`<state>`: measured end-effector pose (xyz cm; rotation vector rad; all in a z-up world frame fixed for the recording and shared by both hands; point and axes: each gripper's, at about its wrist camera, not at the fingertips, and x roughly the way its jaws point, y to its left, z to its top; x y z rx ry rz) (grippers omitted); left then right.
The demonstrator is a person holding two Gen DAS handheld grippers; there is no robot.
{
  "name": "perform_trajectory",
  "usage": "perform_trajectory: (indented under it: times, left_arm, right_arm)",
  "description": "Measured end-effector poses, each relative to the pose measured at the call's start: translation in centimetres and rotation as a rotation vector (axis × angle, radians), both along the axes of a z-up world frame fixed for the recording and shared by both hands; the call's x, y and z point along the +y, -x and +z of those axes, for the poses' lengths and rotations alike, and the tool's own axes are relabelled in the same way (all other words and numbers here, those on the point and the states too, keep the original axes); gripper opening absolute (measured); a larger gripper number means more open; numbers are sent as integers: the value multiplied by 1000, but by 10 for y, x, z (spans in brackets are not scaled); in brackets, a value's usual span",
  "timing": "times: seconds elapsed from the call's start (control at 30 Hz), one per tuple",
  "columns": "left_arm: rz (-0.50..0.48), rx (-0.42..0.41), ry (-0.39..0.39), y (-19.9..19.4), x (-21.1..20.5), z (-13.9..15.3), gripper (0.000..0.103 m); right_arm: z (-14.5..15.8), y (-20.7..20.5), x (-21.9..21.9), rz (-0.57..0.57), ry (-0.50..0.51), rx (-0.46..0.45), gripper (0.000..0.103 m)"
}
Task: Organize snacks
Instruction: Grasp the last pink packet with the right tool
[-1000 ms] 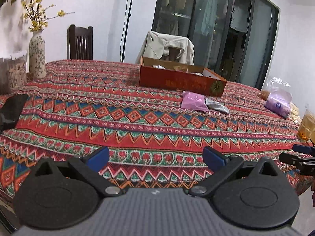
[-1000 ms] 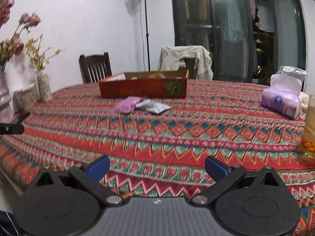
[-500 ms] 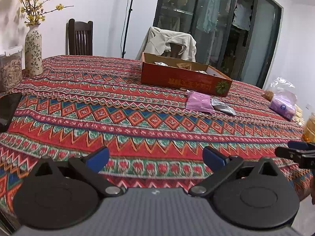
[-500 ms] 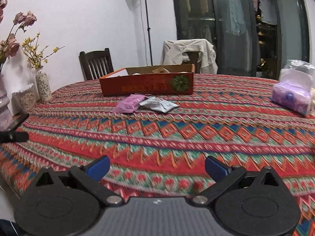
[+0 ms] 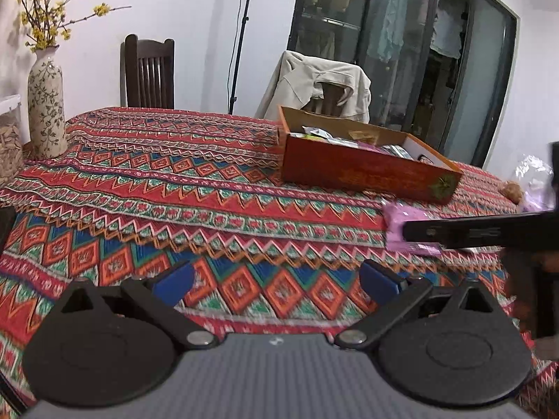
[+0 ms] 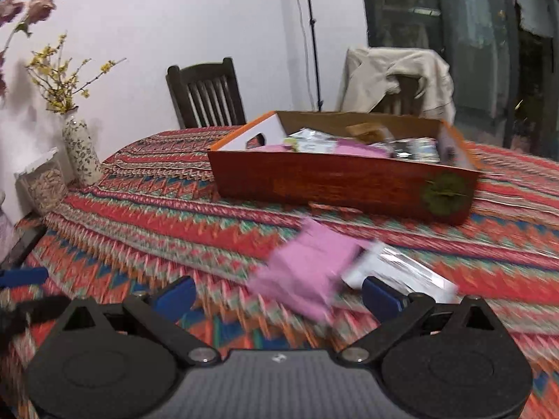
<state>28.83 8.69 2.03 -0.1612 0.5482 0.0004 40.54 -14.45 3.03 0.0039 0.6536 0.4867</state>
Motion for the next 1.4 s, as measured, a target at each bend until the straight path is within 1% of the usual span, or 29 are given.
perform_trajectory:
  times: [0.1, 0.13, 0.17, 0.23, 0.27, 0.33, 0.47, 0.5, 0.53, 0.6, 0.67, 0.7, 0.77, 0.87, 0.93, 1.03, 1.07, 1.1, 1.17, 1.23, 1.27, 1.33, 1.4]
  left_arm:
    - [17, 13, 5, -14, 7, -1, 103]
    - [21, 17, 3, -18, 9, -1, 103]
    - [24, 23, 0, -22, 10, -2, 103]
    - [22, 35, -1, -28, 10, -3, 103]
    - [16, 41, 0, -32, 10, -4, 103]
    - [4, 48, 1, -38, 5, -4, 103]
    - [-34, 54, -1, -48, -12, -4, 103]
    - [-40, 54, -5, -50, -17, -4, 103]
    - [-42, 54, -8, -51, -22, -3, 103]
    - [-41, 51, -12, -52, -31, -1, 103]
    - [-38, 47, -17, -51, -39, 1, 103]
    - [-36, 46, -22, -49, -42, 2, 103]
    - [-32, 46, -38, -46, -50, 6, 103]
    - [-32, 49, -54, -46, -62, 10, 103]
    - [-43, 53, -48, -49, -72, 11, 103]
    - [-118, 59, -21, -61, -104, 11, 103]
    - [-155, 55, -13, -65, -117, 11, 103]
    - [-214, 41, -7, -72, -135, 10, 103]
    - [-319, 28, -24, -89, -169, 7, 103]
    - [-394, 34, -47, -108, -194, 2, 103]
    - [-407, 62, -61, -122, -206, -2, 103]
    - [-356, 134, -62, -144, -217, -10, 103]
    - [-338, 129, -54, -156, -222, -16, 103]
  right_arm:
    - [-9, -32, 26, -22, 51, 25, 98]
    - [-11, -38, 35, -44, 90, 5, 94]
    - [-13, -42, 41, -51, 126, -14, 89]
    - [-14, -43, 48, -57, 169, -51, 63]
    - [-14, -43, 50, -51, 188, -69, 58]
    - [-14, -37, 48, -25, 198, -83, 56]
    - [-15, -28, 33, -14, 199, -82, 56]
    - [-16, -28, 30, -18, 201, -81, 58]
    - [-16, -29, 27, -23, 201, -79, 65]
    - [-20, -38, 24, -26, 198, -67, 76]
    - [-27, -47, 24, 10, 178, -37, 71]
    - [-28, -50, 21, 18, 146, -27, 63]
    - [-24, -49, 17, 28, 121, -15, 61]
    - [-8, -23, 4, 56, 86, -79, 61]
    - [7, 1, -18, 58, 51, -129, 61]
    - [18, 35, -70, 7, -24, -152, 61]
    - [17, 45, -91, -27, -43, -146, 61]
    - [16, 55, -109, -65, -53, -141, 61]
    - [11, 70, -140, -148, -59, -126, 61]
    - [5, 83, -163, -212, -57, -112, 61]
    - [3, 90, -173, -236, -60, -108, 61]
    - [-1, 99, -188, -271, -71, -104, 61]
    - [-3, 106, -198, -298, -80, -107, 61]
